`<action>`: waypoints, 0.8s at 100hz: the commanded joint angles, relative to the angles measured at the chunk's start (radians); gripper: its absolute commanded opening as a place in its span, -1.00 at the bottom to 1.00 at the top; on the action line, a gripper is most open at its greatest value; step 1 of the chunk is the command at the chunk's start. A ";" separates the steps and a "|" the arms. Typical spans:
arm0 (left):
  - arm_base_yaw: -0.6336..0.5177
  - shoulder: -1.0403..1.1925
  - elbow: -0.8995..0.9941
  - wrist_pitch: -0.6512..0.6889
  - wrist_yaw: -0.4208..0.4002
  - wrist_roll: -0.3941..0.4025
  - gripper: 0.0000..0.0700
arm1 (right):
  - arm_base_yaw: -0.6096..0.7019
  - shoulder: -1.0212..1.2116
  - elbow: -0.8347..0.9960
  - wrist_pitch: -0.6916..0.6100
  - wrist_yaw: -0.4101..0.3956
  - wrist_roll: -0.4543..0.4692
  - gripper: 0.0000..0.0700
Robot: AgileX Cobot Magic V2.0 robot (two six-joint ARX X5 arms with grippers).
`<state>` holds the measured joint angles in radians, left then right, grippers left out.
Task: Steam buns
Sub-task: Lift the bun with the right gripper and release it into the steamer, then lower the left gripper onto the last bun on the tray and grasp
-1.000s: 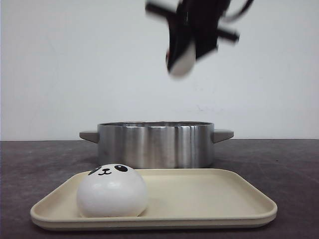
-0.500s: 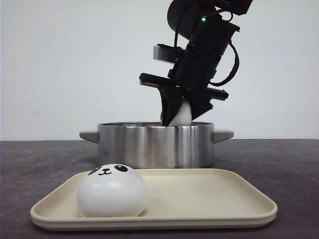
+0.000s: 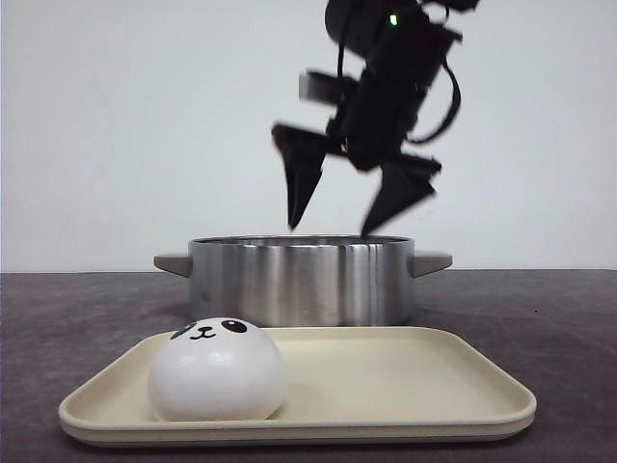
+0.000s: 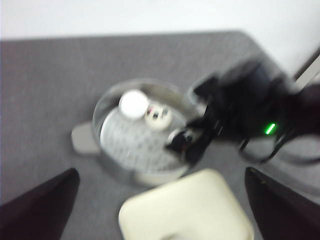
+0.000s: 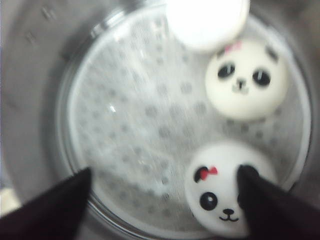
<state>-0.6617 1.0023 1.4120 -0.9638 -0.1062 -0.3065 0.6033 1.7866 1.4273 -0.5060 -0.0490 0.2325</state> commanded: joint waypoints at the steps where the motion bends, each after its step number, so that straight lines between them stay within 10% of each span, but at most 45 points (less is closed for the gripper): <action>1: -0.012 0.014 -0.040 0.002 -0.002 -0.018 0.79 | 0.011 -0.051 0.057 -0.018 0.002 -0.006 -1.00; 80: -0.195 0.463 -0.402 0.284 0.171 -0.258 0.82 | 0.154 -0.673 0.089 -0.029 0.077 -0.032 -0.98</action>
<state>-0.8433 1.4166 0.9962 -0.6983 0.0479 -0.5289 0.7464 1.1072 1.4971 -0.5270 0.0143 0.2283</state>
